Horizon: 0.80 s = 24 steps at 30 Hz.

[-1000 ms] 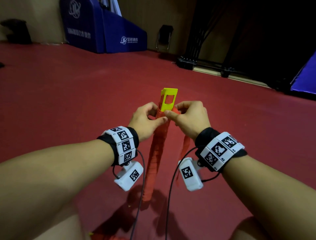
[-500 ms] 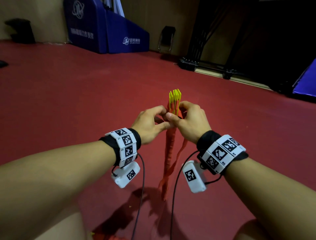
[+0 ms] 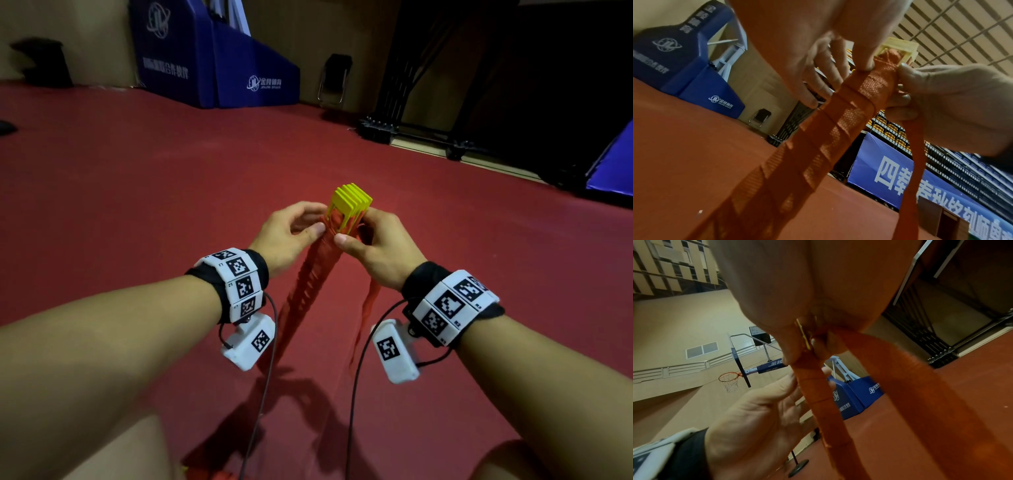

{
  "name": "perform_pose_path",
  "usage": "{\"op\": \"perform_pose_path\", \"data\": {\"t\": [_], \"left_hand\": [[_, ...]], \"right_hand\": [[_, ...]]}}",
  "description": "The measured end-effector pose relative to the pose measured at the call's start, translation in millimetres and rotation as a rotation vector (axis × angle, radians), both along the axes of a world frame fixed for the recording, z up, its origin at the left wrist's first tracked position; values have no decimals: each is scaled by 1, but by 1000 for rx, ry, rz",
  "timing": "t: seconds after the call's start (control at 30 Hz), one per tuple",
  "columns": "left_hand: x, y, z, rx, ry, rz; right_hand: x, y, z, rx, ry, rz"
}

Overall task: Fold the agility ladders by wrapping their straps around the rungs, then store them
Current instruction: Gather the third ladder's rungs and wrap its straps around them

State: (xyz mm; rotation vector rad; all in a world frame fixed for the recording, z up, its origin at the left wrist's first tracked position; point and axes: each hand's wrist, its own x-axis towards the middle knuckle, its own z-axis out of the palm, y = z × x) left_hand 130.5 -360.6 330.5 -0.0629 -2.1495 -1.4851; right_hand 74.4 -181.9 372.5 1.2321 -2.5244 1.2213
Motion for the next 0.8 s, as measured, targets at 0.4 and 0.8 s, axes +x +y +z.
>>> {"op": "perform_pose_path", "data": {"t": [0.4,0.8], "left_hand": [[5,14,6,166,-84,38],[5,24,6,308,-91,148]], "right_hand": [[-9,2,-4,53,25,-230],[0,-6,-20,-80,16,-393]]}}
